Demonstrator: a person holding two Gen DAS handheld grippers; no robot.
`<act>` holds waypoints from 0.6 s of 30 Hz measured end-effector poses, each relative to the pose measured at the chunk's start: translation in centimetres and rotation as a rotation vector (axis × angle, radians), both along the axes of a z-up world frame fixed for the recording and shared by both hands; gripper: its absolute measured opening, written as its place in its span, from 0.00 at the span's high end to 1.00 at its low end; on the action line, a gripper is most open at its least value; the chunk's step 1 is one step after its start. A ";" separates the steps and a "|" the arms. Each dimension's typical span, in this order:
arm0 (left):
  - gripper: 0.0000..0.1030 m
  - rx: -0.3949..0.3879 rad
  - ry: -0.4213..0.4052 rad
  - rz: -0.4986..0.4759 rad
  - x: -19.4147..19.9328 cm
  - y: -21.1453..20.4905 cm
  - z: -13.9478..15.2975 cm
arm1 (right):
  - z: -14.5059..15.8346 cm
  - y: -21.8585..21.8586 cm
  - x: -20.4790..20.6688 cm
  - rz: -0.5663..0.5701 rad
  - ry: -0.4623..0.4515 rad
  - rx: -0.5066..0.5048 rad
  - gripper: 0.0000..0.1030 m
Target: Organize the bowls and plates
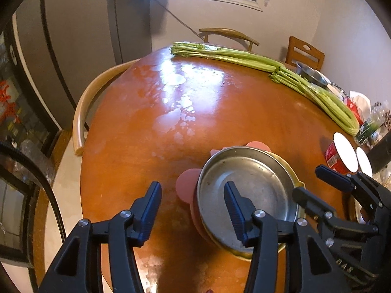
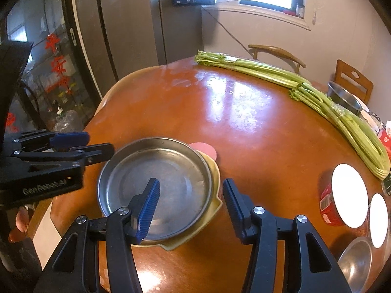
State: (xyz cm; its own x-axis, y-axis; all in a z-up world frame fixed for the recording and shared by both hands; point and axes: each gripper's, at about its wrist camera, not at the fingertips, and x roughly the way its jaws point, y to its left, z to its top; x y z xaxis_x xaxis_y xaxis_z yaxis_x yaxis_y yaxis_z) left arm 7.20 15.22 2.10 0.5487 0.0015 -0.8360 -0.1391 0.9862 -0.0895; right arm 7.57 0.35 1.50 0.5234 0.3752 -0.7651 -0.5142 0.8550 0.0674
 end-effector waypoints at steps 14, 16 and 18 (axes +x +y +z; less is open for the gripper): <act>0.46 -0.217 0.080 0.017 -0.6 0.7 -3.9 | -1.0 -1.8 -0.6 -0.001 0.048 0.022 0.44; 0.45 -0.242 0.089 0.004 -0.3 0.2 -4.4 | -1.3 -1.8 -0.6 0.004 0.055 0.022 0.44; 0.45 -0.236 0.104 -0.003 0.1 -0.3 -4.9 | -1.7 -1.8 -0.6 0.008 0.069 0.022 0.44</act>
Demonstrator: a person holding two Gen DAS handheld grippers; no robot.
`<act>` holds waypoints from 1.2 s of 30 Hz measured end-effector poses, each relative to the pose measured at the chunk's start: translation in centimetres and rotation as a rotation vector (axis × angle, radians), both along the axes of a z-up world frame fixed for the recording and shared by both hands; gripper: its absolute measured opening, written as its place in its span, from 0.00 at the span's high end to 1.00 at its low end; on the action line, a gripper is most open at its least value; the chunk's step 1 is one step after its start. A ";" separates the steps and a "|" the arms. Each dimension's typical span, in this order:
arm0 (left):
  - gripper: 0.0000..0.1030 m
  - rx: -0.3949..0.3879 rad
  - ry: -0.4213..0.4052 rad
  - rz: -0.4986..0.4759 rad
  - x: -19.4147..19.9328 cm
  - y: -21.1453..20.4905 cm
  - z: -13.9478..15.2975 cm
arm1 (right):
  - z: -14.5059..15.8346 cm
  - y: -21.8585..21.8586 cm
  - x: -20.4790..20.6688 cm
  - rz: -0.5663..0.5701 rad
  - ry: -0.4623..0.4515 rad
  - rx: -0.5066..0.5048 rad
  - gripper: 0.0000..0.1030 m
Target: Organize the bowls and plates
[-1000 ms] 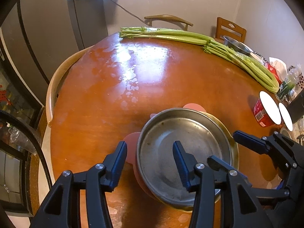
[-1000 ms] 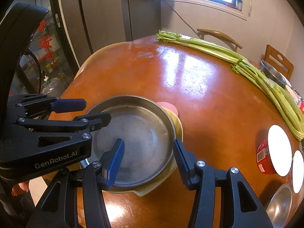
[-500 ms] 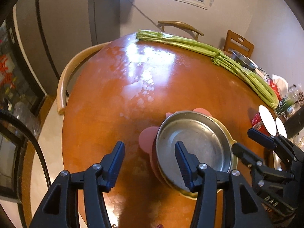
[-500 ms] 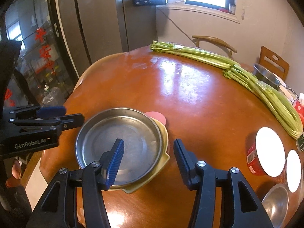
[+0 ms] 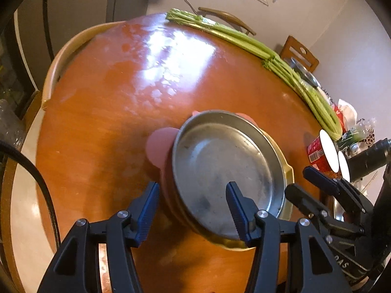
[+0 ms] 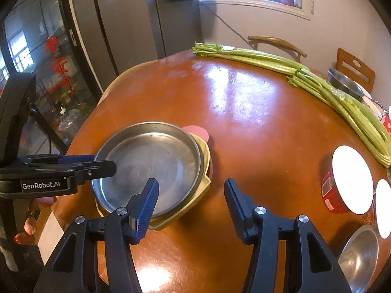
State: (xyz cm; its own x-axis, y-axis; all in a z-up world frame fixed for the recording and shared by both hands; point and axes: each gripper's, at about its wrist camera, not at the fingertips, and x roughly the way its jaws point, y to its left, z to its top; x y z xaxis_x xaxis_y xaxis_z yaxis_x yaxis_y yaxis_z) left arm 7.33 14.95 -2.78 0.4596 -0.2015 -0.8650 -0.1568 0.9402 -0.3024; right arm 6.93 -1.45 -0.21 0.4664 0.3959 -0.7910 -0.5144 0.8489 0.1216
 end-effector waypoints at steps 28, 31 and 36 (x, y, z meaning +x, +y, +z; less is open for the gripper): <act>0.44 0.075 0.011 -0.142 6.8 -6.6 -1.3 | -2.3 -3.7 2.4 -0.118 0.065 -0.013 0.44; 0.44 0.078 0.011 -0.142 7.2 -6.7 -1.3 | -2.4 -4.1 2.6 -0.128 0.061 -0.016 0.44; 0.44 0.080 0.007 -0.144 7.8 -7.1 -1.4 | -2.9 -4.2 3.1 -0.141 0.071 -0.025 0.43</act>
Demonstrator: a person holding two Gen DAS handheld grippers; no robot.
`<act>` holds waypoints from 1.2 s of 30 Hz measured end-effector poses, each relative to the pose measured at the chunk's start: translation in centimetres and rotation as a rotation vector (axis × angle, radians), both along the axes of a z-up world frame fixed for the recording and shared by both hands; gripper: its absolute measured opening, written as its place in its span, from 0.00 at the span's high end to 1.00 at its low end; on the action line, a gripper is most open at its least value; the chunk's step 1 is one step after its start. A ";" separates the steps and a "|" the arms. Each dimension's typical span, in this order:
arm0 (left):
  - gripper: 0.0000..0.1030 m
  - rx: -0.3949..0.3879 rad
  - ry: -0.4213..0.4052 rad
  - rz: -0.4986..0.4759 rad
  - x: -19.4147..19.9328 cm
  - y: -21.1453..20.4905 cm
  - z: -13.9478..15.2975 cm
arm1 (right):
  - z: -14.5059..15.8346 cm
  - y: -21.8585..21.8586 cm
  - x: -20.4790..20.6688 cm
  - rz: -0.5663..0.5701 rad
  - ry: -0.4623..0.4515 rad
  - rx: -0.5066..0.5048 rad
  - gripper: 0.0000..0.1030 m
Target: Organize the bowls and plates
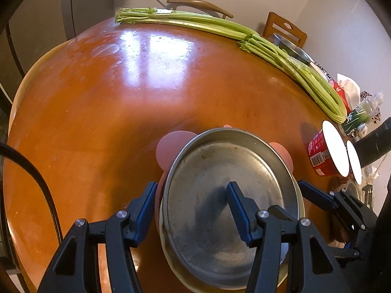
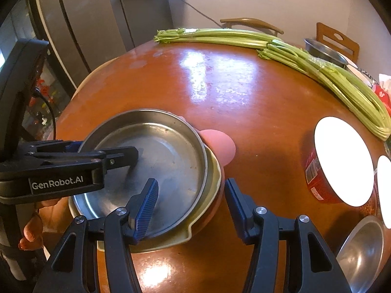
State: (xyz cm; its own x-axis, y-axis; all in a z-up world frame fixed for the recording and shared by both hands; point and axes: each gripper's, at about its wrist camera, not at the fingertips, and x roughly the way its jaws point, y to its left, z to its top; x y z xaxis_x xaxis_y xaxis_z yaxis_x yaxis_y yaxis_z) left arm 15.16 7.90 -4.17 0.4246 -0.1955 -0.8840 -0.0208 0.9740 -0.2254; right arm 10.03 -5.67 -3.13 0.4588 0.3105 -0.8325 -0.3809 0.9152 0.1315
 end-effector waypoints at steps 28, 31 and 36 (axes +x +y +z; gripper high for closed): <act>0.44 0.051 -0.132 0.075 -1.0 1.8 3.4 | 1.0 -0.9 1.4 -0.047 -0.066 -0.019 0.42; 0.44 0.085 -0.163 0.075 -1.8 1.3 4.6 | 1.8 -1.3 1.0 -0.050 -0.087 -0.010 0.42; 0.44 0.089 -0.195 0.051 -3.0 -0.3 6.2 | 3.5 -2.4 -0.2 -0.061 -0.135 0.009 0.42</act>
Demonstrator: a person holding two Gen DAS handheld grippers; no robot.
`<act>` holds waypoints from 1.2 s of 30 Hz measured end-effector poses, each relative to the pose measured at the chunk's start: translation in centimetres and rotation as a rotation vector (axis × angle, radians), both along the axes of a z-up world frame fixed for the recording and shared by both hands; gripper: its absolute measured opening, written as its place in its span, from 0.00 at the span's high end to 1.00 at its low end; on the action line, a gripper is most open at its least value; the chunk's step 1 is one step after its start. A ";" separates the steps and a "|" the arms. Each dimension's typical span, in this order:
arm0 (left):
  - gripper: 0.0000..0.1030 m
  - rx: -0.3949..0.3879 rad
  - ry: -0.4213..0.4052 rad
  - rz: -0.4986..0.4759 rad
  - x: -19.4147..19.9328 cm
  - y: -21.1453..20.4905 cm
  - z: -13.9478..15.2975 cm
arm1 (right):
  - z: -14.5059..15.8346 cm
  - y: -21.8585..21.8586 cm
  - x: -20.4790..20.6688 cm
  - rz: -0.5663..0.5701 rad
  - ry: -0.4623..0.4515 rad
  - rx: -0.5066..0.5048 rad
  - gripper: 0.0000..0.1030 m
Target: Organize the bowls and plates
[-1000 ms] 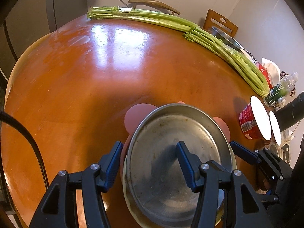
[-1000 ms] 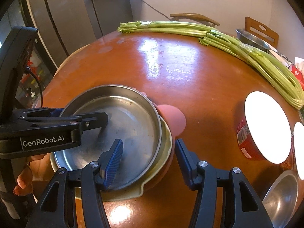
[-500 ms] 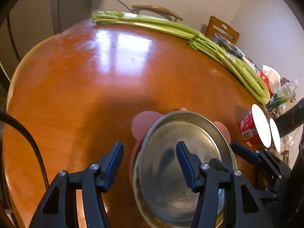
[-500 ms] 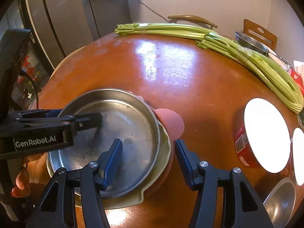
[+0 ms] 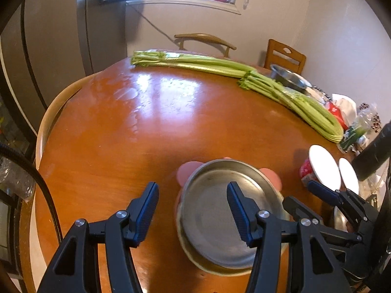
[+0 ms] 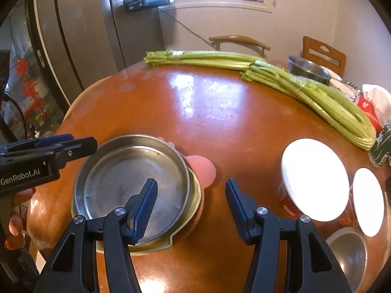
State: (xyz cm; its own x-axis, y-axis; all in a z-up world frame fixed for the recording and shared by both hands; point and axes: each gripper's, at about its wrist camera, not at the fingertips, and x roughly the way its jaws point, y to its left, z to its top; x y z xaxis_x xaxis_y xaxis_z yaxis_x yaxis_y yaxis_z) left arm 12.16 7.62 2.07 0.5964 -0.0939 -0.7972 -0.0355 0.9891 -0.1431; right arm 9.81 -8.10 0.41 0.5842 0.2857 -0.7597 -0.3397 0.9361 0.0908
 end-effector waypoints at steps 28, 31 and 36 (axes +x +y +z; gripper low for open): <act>0.44 0.029 -0.038 -0.209 -2.5 -14.8 2.7 | 4.5 -13.7 -4.8 -0.157 -0.118 0.114 0.42; 0.44 0.025 -0.025 -0.241 -2.6 -16.5 2.1 | 4.4 -15.7 -5.4 -0.191 -0.119 0.108 0.42; 0.44 0.022 0.000 -0.291 -2.8 -19.1 1.0 | 3.6 -19.4 -6.6 -0.269 -0.108 0.089 0.42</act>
State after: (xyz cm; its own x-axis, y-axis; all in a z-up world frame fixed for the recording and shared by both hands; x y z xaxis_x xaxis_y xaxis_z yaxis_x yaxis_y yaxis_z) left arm 9.35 -11.46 3.05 0.5472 -0.2437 -0.8008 0.2500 0.9606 -0.1215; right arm 3.25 -27.49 4.05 0.7243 0.1726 -0.6675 -0.0930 0.9838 0.1535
